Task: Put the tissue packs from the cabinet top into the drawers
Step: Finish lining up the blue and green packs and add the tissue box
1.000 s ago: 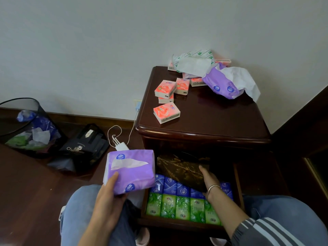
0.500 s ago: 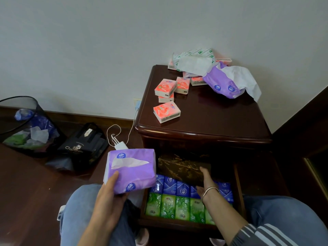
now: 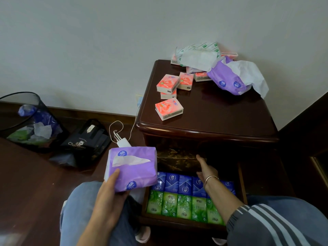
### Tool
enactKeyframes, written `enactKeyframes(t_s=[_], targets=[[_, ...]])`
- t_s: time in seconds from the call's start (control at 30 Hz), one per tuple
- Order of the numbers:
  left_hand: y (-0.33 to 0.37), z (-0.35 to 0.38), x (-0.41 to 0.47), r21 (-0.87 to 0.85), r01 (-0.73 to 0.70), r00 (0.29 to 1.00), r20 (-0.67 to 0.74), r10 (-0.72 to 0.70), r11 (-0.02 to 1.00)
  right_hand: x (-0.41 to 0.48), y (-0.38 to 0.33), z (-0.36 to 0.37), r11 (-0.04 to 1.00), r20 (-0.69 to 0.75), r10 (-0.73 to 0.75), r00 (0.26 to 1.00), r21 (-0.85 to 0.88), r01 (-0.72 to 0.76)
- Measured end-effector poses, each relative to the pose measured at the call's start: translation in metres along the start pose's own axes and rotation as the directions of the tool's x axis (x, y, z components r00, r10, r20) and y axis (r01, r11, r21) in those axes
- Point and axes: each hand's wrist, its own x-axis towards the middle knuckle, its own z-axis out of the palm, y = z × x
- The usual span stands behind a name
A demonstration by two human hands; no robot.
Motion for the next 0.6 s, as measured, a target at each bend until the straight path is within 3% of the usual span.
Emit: enactKeyframes(t_s=[0.23,0.5,0.6], targets=[[-0.001,-0.001,0.002,0.019,0.011,1.000,0.004,-0.011,1.000,0.015,0.009,-0.006,0.974,0.047,-0.046,0.998,-0.221,0.056],[-0.003,-0.003,0.004,0.026,-0.001,1.000,0.022,0.001,1.000,0.005,0.016,-0.004,0.817,0.030,-0.181,0.983,-0.552,0.168],[-0.005,0.000,0.004,0.059,0.021,0.999,0.032,-0.023,0.998,-0.014,0.005,-0.010,0.800,0.044,-0.242,0.969,-0.556,0.225]])
